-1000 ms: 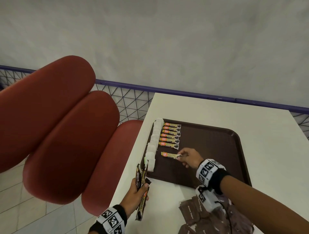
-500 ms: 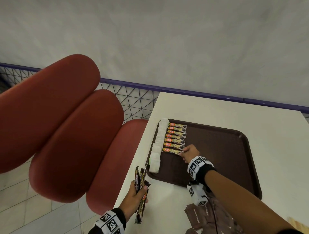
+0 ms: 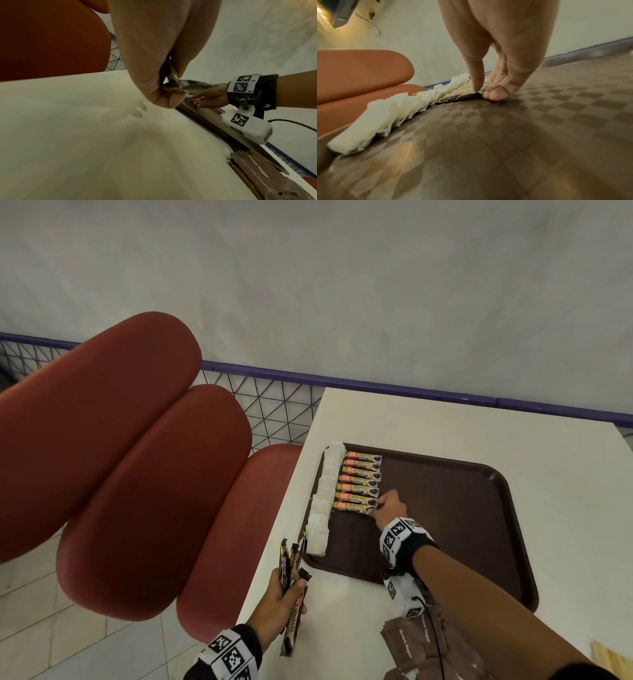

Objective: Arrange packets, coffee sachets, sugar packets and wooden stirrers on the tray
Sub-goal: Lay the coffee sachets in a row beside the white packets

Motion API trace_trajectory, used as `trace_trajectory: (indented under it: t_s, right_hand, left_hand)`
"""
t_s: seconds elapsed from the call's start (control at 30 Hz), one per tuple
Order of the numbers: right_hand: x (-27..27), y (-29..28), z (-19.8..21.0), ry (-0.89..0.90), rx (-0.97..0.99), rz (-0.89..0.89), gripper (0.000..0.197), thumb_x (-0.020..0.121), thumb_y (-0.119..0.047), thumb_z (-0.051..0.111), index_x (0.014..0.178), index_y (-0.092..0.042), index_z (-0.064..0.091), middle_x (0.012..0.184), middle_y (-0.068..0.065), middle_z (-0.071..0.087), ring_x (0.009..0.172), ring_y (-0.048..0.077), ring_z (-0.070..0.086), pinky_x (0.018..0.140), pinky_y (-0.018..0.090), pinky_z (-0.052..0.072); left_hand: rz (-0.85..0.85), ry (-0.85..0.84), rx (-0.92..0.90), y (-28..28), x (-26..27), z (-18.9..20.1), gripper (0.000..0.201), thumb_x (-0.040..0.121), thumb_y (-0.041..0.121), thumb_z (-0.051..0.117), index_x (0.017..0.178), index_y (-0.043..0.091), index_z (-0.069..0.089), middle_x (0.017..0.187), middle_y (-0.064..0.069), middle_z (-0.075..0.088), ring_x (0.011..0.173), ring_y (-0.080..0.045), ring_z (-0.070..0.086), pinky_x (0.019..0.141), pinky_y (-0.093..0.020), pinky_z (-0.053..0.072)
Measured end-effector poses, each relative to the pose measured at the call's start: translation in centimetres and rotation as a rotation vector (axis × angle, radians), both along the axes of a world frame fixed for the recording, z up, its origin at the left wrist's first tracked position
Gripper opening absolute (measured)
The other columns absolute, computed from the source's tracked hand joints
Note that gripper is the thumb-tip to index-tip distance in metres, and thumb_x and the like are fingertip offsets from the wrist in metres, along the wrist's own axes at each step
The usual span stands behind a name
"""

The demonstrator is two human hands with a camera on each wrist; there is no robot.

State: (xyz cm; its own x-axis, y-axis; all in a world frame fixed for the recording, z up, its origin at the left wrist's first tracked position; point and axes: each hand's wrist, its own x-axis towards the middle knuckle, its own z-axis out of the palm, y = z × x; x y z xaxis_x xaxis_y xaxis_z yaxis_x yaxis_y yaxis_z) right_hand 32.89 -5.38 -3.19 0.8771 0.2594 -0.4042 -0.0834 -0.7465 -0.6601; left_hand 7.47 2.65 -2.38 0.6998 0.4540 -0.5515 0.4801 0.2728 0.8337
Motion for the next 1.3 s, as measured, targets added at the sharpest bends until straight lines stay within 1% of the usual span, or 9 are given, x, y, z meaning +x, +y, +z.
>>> trace_trajectory:
  t_s: [0.1,0.23,0.33,0.53,0.6,0.67,0.83,1.13,1.3]
  right_hand:
    - [0.0,-0.3,0.4,0.024,-0.026,0.015,0.031,0.084,-0.009,0.065,0.103,-0.006,0.039,0.114,0.018,0.057,0.093,0.026,0.055,0.084,0.034,0.046]
    - [0.1,-0.6,1.7,0.156,-0.013,-0.087,0.064,0.082,-0.009,0.067,0.131,0.001,0.027,0.130,0.022,0.048,0.117,0.036,0.052,0.094,0.039,0.044]
    - [-0.2,-1.2,2.4,0.172,0.003,-0.022,0.067,0.082,-0.013,0.067,0.130,0.000,0.023,0.131,0.019,0.046,0.119,0.033,0.050,0.094,0.038,0.042]
    - [-5.2,-2.2,6.1,0.283,0.084,0.497,0.025,0.087,-0.029,0.062,0.099,-0.012,0.047,0.091,0.000,0.050,0.076,0.010,0.047,0.067,0.023,0.041]
    - [-7.2,-2.3,7.3,0.390,0.102,0.678,0.031,0.089,-0.034,0.058,0.103,-0.007,0.054,0.089,0.006,0.048,0.069,0.009,0.042,0.056,0.018,0.035]
    - [-8.3,-2.3,7.3,0.407,0.153,0.741,0.019,0.091,-0.030,0.055,0.085,-0.012,0.056,0.081,0.007,0.048,0.064,0.006,0.040,0.051,0.010,0.035]
    - [-8.7,-1.9,5.1,0.319,0.267,0.591,0.024,0.090,-0.024,0.059,0.073,-0.023,0.043,0.069,-0.008,0.046,0.060,-0.001,0.042,0.044,0.002,0.034]
    - [-6.1,-2.4,4.3,0.367,0.497,0.251,0.024,0.086,-0.009,0.063,0.082,-0.015,0.040,0.081,0.006,0.057,0.061,0.012,0.055,0.051,0.020,0.045]
    - [-3.6,-4.3,3.0,-0.042,0.136,0.416,0.024,0.082,-0.025,0.067,0.077,-0.028,0.044,0.081,-0.003,0.057,0.078,0.015,0.054,0.072,0.026,0.041]
  left_hand:
    - [-0.007,0.002,0.010,0.0,0.0,-0.2,0.015,0.097,0.019,0.049,0.110,0.014,0.045,0.089,-0.008,0.052,0.064,-0.015,0.056,0.054,-0.028,0.046]
    - [-0.027,0.004,0.016,-0.1,0.2,-0.4,0.014,0.097,0.021,0.048,0.109,0.015,0.044,0.091,-0.007,0.053,0.066,-0.015,0.056,0.056,-0.029,0.046]
    - [-0.039,0.001,0.023,-0.2,0.6,-0.5,0.015,0.097,0.021,0.049,0.109,0.015,0.044,0.088,-0.007,0.051,0.066,-0.015,0.056,0.055,-0.028,0.046]
    - [-0.074,-0.006,0.048,-0.9,1.8,-0.6,0.013,0.097,0.021,0.048,0.108,0.017,0.042,0.088,-0.006,0.052,0.066,-0.015,0.056,0.059,-0.029,0.046]
    - [-0.092,-0.012,0.048,-1.2,2.4,-0.3,0.011,0.097,0.020,0.047,0.107,0.020,0.041,0.090,-0.006,0.052,0.065,-0.015,0.056,0.060,-0.029,0.045]
    - [-0.104,-0.023,0.047,-1.6,3.1,0.1,0.013,0.098,0.018,0.044,0.109,0.023,0.040,0.091,-0.005,0.052,0.065,-0.015,0.054,0.058,-0.026,0.045]
    - [-0.111,-0.036,0.068,-1.9,4.2,0.8,0.028,0.098,0.015,0.043,0.123,0.021,0.033,0.093,-0.004,0.052,0.067,-0.016,0.053,0.054,-0.023,0.045]
    - [-0.094,-0.009,0.106,-1.3,3.0,0.2,0.009,0.097,0.018,0.046,0.103,0.022,0.039,0.086,-0.004,0.050,0.065,-0.016,0.055,0.061,-0.030,0.045]
    - [-0.029,0.004,0.110,-0.2,1.8,-0.2,0.009,0.097,0.018,0.047,0.104,0.019,0.041,0.085,-0.006,0.052,0.065,-0.017,0.056,0.060,-0.030,0.046]
